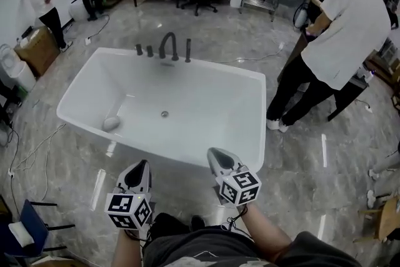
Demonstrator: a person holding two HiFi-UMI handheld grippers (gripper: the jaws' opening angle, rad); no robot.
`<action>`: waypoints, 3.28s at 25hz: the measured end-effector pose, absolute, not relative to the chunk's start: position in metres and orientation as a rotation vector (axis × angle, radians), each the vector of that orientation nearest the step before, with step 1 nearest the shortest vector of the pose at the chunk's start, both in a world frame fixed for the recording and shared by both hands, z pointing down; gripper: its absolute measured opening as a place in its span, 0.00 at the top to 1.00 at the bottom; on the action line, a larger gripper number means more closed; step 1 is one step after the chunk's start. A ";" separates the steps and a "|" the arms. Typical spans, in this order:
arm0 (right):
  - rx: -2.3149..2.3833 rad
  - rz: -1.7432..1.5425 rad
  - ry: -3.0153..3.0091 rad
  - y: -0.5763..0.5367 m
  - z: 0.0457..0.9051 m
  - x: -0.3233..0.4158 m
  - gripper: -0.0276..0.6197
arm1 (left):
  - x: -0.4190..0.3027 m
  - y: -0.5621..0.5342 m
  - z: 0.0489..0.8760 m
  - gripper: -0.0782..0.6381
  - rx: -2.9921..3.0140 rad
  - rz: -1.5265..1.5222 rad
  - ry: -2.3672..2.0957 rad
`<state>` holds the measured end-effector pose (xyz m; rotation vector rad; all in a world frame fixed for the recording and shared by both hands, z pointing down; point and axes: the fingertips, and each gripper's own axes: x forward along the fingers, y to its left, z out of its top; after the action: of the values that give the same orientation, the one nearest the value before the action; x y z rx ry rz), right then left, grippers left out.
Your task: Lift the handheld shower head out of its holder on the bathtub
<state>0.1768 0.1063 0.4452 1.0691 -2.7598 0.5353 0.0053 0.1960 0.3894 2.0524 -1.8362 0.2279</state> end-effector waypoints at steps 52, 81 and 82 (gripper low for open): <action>1.725 0.584 -2.355 -0.290 0.500 -0.022 0.91 | -0.204 -0.295 0.485 0.86 2.340 0.328 -1.291; 1.509 0.583 -2.454 -0.448 0.566 0.009 0.91 | -0.172 -0.385 0.508 0.86 2.197 0.327 -1.553; 1.494 0.581 -2.458 -0.454 0.569 0.006 0.91 | -0.174 -0.388 0.509 0.86 2.196 0.329 -1.561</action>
<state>0.0062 -0.4535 0.5690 1.4938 -2.4584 0.5813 -0.1738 -0.3883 0.5093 2.1957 -1.5605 0.3287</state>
